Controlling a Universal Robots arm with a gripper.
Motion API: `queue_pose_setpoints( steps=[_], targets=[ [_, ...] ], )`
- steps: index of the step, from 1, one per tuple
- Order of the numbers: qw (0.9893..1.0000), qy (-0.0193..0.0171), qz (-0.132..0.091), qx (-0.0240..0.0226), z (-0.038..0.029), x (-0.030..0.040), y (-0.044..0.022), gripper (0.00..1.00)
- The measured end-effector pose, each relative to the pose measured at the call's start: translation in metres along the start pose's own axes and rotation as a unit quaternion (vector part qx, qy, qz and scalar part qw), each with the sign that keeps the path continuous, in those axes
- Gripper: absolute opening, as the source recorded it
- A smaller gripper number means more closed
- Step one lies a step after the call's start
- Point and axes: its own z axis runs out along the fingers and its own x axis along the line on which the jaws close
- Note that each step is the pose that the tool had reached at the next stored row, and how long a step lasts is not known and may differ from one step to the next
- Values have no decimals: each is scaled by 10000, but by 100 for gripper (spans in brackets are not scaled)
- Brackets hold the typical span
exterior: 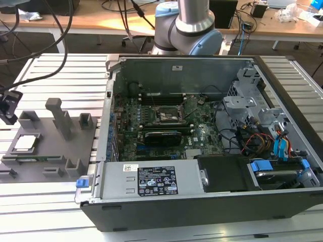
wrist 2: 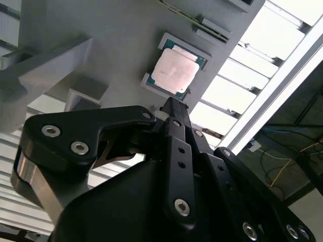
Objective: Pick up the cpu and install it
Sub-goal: 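Pick up the cpu and move it towards the insertion slot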
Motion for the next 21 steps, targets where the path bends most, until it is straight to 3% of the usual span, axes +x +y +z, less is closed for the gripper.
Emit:
queue_pose_setpoints(
  steps=[9,12,21],
  targets=[
    [10000,1,0,0,174,4,-78,11],
    [10000,2,0,1,272,6,-108,11],
    [10000,6,1,1,468,14,-138,11]
  ],
)
